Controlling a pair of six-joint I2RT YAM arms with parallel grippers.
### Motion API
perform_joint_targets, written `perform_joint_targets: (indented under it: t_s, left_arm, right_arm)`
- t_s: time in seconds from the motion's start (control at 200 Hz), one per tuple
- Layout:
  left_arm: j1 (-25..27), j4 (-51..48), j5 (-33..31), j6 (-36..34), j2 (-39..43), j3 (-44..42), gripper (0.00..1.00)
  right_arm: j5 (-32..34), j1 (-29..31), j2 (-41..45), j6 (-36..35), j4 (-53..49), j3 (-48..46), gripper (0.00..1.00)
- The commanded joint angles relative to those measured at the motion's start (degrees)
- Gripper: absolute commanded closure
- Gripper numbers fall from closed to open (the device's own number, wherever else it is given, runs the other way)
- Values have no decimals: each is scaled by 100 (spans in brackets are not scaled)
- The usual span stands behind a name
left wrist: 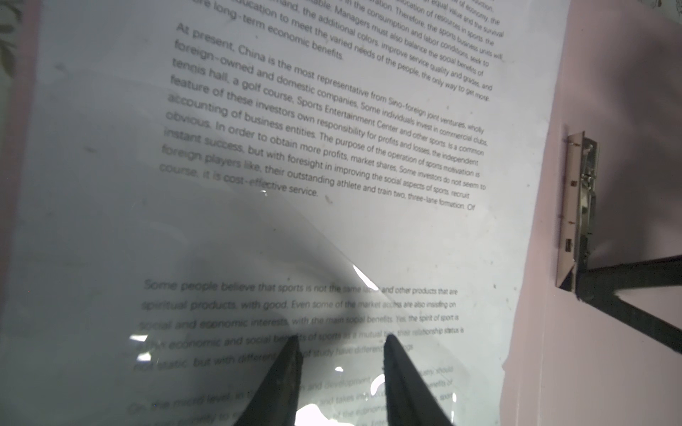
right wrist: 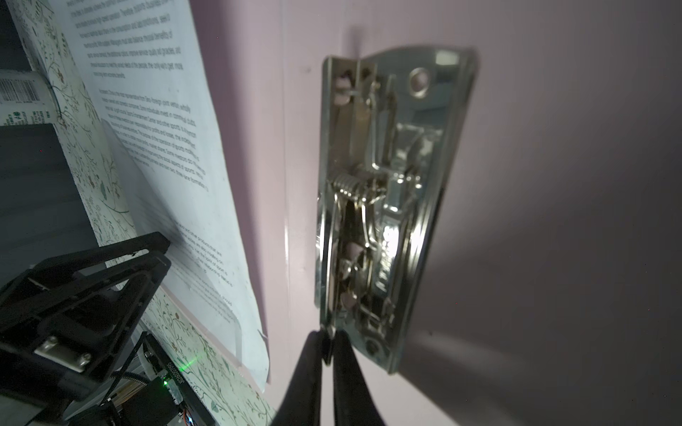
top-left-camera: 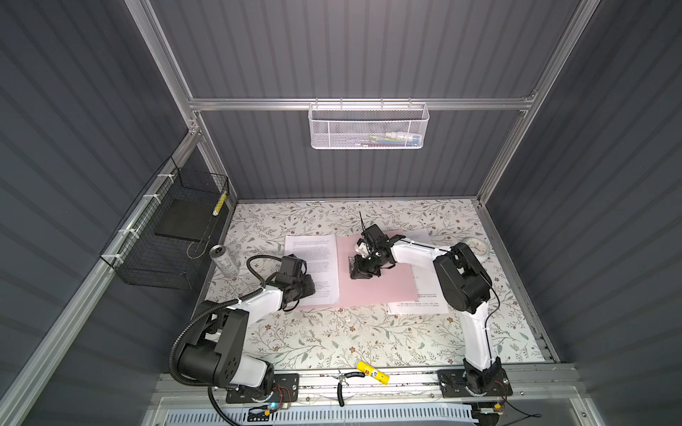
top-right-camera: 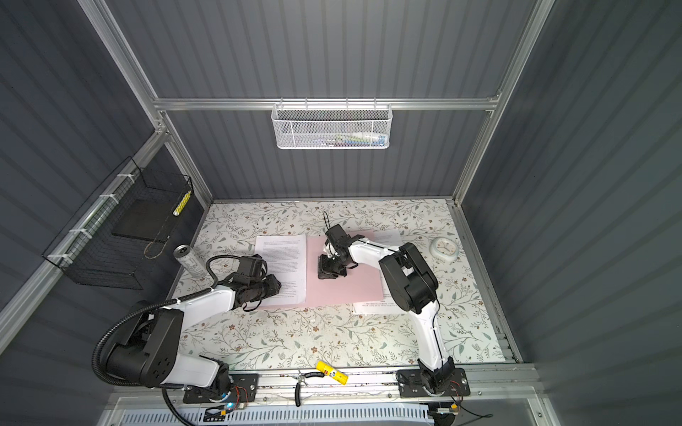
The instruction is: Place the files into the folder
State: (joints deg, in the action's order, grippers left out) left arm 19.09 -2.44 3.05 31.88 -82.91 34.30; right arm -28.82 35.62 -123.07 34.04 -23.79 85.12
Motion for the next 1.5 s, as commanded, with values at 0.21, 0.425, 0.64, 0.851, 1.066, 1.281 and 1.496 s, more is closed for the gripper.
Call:
perform_joint_targets:
  t_s: [0.21,0.425,0.64,0.851,1.066,1.281,1.496]
  left_arm:
    - [32,-178,16,-13,-86,-152,64]
    - [31,-279,-147,69,-482,-5,71]
    - [25,-322,-163,93,-557,17,72]
    - [24,-410,-211,116,-671,85,72]
    - [20,-486,-278,133,-813,181,72]
    - [24,-530,-280,140,-888,232,72]
    - [24,-557,-289,123,-903,261,73]
  right_arm:
    - [253,10,-172,-86,-292,96,100]
    - [667,-11,-433,-289,-739,256,100]
    - [1530,-11,-741,-549,-1344,484,100]
    - [1827,-63,-891,-634,-1511,404,100]
    - [1778,-217,-443,-706,-1404,383,100]
    - [693,-254,-126,-688,-1158,589,100]
    - [-870,-365,394,-36,-167,213,99]
